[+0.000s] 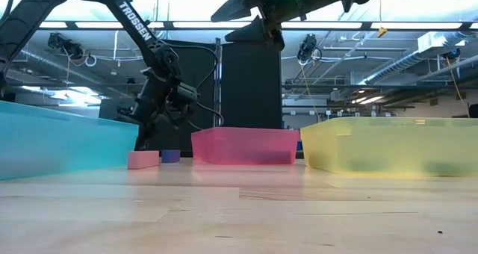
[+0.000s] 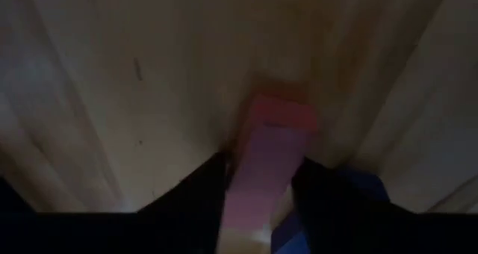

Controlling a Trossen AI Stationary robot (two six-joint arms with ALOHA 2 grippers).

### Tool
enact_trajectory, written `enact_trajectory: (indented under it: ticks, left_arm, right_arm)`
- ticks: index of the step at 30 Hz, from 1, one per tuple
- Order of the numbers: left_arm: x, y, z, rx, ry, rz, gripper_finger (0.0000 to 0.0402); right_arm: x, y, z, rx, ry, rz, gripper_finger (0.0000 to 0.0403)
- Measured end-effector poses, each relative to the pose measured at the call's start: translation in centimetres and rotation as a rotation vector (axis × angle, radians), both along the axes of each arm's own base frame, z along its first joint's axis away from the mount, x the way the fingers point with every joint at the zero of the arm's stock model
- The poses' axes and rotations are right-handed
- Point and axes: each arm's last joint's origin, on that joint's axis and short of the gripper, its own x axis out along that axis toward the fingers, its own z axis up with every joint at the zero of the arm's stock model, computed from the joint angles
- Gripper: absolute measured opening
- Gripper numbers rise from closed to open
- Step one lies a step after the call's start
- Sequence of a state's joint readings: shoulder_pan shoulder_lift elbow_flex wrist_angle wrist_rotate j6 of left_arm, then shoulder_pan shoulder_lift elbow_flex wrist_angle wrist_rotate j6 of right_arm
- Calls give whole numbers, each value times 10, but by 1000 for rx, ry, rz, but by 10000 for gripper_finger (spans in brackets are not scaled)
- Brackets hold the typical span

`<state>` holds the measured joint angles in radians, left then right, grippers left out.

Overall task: Sort blocks
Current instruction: Put the pink block into the green bin

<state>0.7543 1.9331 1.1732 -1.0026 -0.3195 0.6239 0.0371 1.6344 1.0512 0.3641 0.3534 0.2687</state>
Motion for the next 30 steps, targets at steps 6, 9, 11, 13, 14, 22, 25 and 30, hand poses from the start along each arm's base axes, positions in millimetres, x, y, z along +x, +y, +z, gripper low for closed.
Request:
enact_trajectory:
  ticks: [6,9,11,13,14,22,25,30]
  left_arm:
    - [-1,0,0,-9,-6,10,99]
    - [-2,0,1,-9,-3,16,99]
    - [-2,-1,5,4,-13,29,99]
    - [-4,-2,12,21,-29,33,99]
    - [-5,-2,18,40,-39,33,99]
    - [-18,-26,85,86,-252,108,99]
    - [-21,-48,110,100,-340,121,99]
    - [-30,-98,148,65,-445,99,99]
  right_arm:
    - [0,1,0,1,-1,4,274]
    - [0,3,0,1,-1,7,273]
    - [0,3,0,1,-1,9,271]
    - [0,4,0,1,-1,9,270]
    - [0,4,0,1,-1,9,269]
    - [0,4,0,1,-4,8,268]
    - [0,4,1,0,-15,9,267]
    - [0,4,2,-1,-18,9,266]
